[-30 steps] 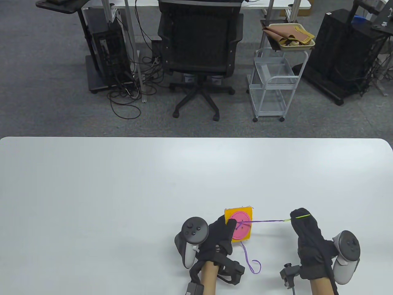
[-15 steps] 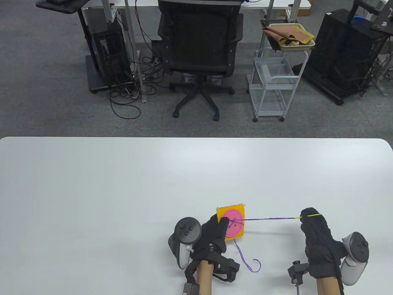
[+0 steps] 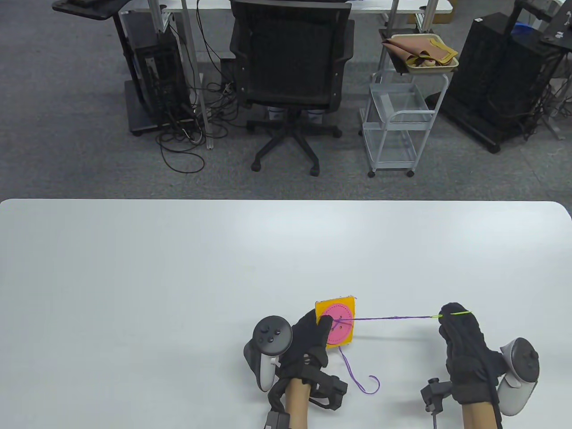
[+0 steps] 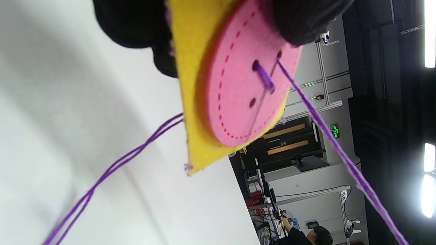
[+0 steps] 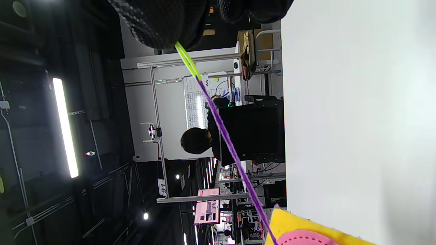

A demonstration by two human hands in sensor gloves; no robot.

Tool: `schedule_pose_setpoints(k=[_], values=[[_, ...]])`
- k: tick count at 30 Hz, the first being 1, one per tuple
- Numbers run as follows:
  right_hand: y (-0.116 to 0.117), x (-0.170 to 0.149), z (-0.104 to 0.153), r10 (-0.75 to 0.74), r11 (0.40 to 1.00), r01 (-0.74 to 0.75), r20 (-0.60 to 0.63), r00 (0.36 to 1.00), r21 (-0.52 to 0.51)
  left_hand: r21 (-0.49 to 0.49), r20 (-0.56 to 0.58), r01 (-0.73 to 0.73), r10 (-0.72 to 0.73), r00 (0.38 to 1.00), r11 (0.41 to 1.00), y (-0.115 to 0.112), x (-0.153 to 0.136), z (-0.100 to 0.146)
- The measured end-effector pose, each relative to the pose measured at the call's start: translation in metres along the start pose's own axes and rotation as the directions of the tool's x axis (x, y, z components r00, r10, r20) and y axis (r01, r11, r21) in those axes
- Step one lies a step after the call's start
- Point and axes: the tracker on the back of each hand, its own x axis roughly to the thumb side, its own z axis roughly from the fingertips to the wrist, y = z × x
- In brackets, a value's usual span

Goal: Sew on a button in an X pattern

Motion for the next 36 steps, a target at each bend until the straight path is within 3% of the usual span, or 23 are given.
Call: schedule_pose_setpoints(k=[9,23,36], values=[[0.003,-0.001,0.000,-0.032,0.999,0.032,0.003,0.999,0.015,0.002,0.004,0.002,-0.002,1.000,1.000,0.000,0.000,0.000],[0.008,0.002,0.001,0.103,0.995,-0.103,0.017,0.995,-0.003,0.012,0.008,-0.019,0.019,1.000,1.000,0.001,0.001,0.001],[0.030,0.003,0.003,0.282,0.959,-0.283,0.056,0.958,0.013,0.002,0.026,-0.005,0.005,1.000,1.000,-0.002,0.003,0.002]])
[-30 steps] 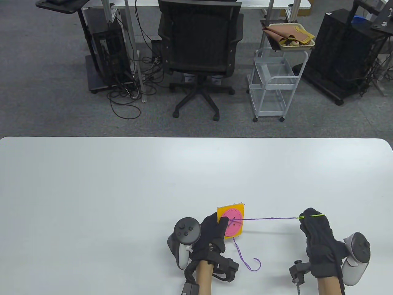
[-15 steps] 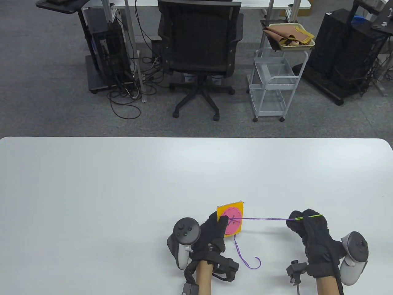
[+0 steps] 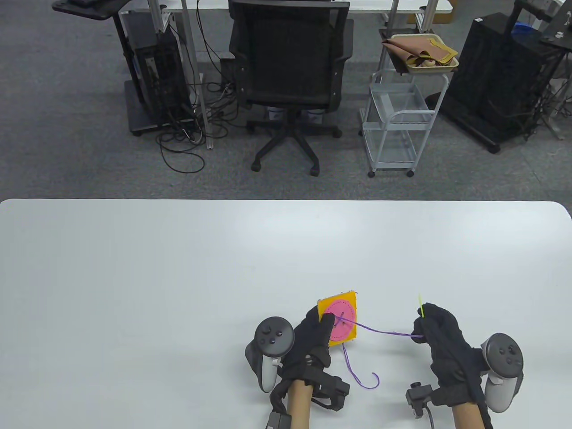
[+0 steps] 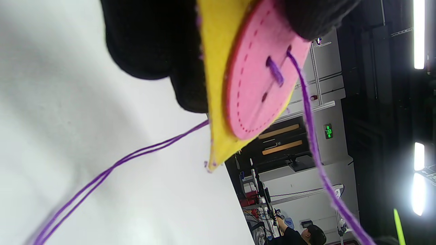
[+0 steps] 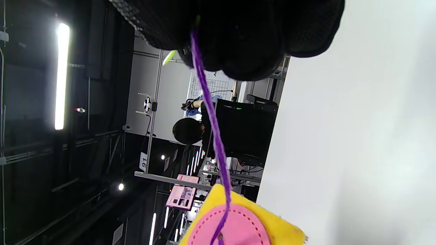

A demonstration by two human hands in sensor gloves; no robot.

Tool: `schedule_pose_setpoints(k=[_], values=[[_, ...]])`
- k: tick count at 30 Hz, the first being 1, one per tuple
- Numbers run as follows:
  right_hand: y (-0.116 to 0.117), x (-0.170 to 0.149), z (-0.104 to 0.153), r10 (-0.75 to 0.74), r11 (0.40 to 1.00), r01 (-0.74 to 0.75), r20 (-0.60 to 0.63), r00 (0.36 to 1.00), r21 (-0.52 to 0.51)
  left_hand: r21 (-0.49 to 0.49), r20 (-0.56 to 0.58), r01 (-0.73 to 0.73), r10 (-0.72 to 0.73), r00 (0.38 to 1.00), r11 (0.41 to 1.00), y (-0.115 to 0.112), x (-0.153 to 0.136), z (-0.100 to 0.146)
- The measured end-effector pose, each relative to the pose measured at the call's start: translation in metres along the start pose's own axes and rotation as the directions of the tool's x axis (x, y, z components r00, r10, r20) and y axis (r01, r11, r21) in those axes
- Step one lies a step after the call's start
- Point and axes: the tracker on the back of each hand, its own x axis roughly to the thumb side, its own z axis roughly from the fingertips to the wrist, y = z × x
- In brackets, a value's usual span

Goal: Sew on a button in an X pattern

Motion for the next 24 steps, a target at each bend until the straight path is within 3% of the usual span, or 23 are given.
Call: schedule_pose_setpoints(k=[17,24], values=[[0.038,0.003,0.005,0.307,0.947,-0.315,0.103,0.946,0.067,-0.049,0.029,-0.022,0.023,0.999,0.999,-0.008,0.005,0.000],[0.049,0.002,0.007,0.363,0.923,-0.375,0.134,0.922,0.081,-0.063,0.034,-0.020,0.022,0.999,0.998,-0.010,0.007,0.000]])
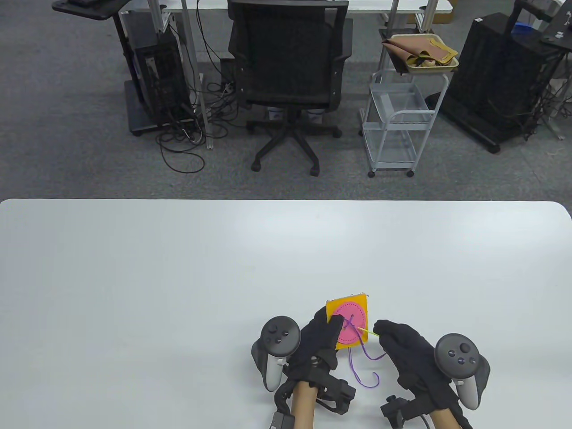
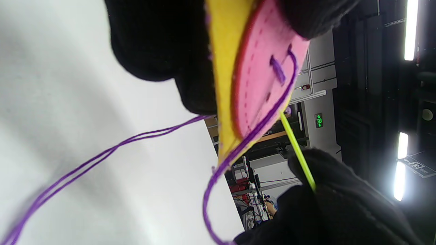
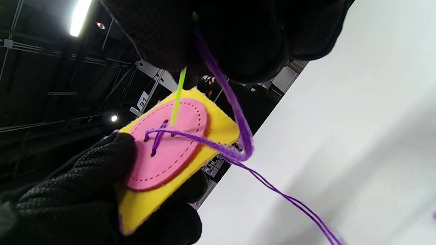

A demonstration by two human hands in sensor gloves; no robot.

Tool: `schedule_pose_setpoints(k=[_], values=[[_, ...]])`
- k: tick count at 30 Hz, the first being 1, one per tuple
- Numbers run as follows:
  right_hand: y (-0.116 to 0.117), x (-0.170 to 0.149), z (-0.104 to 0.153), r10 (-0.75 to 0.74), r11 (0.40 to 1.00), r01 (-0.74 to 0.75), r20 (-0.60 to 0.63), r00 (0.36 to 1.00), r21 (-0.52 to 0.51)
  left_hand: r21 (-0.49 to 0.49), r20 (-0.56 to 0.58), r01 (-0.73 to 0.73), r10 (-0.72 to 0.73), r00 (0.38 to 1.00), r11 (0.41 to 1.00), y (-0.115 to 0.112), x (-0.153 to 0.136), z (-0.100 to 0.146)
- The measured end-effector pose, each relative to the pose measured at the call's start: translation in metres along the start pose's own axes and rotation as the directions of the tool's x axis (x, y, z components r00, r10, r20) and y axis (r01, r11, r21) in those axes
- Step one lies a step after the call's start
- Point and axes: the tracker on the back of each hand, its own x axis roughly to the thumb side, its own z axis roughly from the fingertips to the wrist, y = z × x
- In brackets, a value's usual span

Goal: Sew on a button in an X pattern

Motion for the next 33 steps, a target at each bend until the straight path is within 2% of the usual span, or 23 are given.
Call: schedule_pose_setpoints(k=[6,19,33], values=[[0.004,0.001,0.001,0.044,0.999,-0.044,0.003,0.999,-0.008,-0.012,0.013,0.019,-0.018,1.000,1.000,-0.002,0.002,0.000],[0.013,0.005,0.001,0.211,0.977,-0.211,0.013,0.977,0.027,-0.063,0.054,0.175,-0.171,0.984,0.983,-0.014,0.010,-0.002],[0.018,0.005,0.002,0.276,0.961,-0.276,0.006,0.961,0.032,-0.159,0.041,0.133,-0.128,0.991,0.978,-0.024,0.010,-0.003]])
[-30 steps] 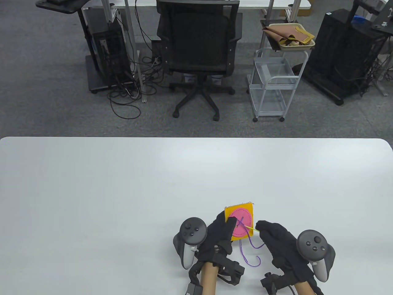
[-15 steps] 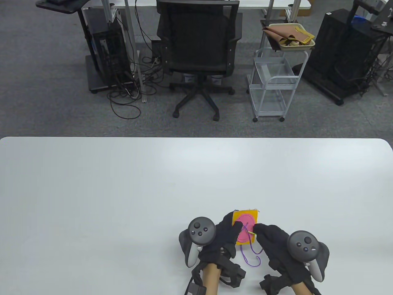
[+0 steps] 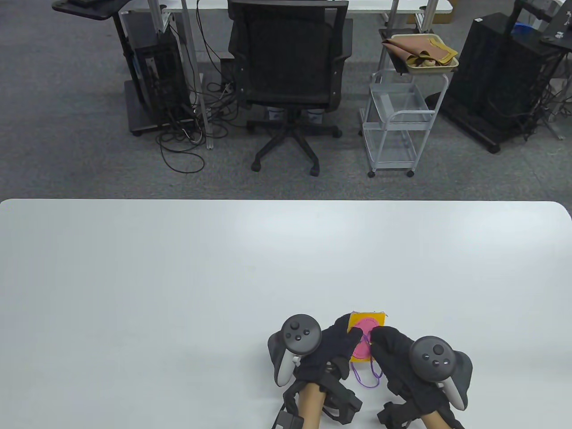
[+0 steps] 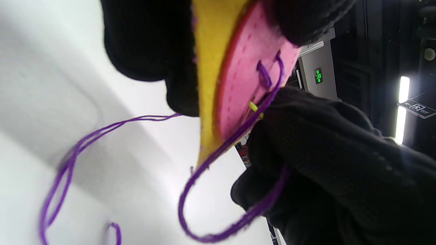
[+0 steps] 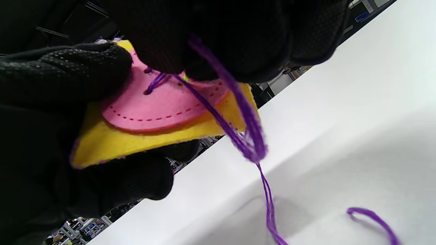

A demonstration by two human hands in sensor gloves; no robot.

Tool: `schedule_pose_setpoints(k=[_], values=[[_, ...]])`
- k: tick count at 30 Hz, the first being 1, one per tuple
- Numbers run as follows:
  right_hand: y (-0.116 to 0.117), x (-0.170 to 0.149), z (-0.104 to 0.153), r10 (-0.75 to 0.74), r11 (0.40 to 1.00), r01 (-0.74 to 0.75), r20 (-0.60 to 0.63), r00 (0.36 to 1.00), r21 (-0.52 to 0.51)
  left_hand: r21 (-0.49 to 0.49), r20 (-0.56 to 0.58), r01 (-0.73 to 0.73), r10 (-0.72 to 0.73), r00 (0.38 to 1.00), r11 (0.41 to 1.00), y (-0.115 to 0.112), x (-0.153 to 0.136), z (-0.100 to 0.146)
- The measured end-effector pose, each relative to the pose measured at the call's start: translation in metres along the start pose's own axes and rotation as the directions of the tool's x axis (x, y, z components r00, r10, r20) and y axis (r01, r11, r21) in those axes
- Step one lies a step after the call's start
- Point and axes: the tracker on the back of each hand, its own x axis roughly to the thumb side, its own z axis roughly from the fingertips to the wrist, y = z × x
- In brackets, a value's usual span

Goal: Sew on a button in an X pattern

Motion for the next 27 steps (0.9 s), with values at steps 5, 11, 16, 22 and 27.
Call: schedule_pose_setpoints(k=[5,11,16,22,27], values=[[0.002,0.001,0.000,-0.005,1.000,0.005,0.009,1.000,0.005,0.005,-0.006,-0.032,0.032,0.999,0.999,0.001,-0.001,0.000],[-0.003,-0.006,-0.001,-0.210,0.974,0.214,-0.046,0.977,0.077,0.010,-0.011,-0.098,0.099,0.995,0.995,0.004,-0.004,0.000],[-0.017,-0.019,-0.003,-0.326,0.943,0.330,-0.087,0.942,0.037,0.012,-0.007,-0.168,0.168,0.986,0.986,0.009,-0.007,0.001],[-0.025,-0.038,-0.007,-0.460,0.881,0.471,-0.173,0.871,0.029,-0.021,-0.011,-0.273,0.273,0.962,0.962,0.010,-0.010,0.001],[-0.019,-0.045,-0.011,-0.515,0.840,0.538,-0.199,0.834,0.079,-0.063,-0.025,-0.354,0.353,0.935,0.933,0.008,-0.013,0.000]])
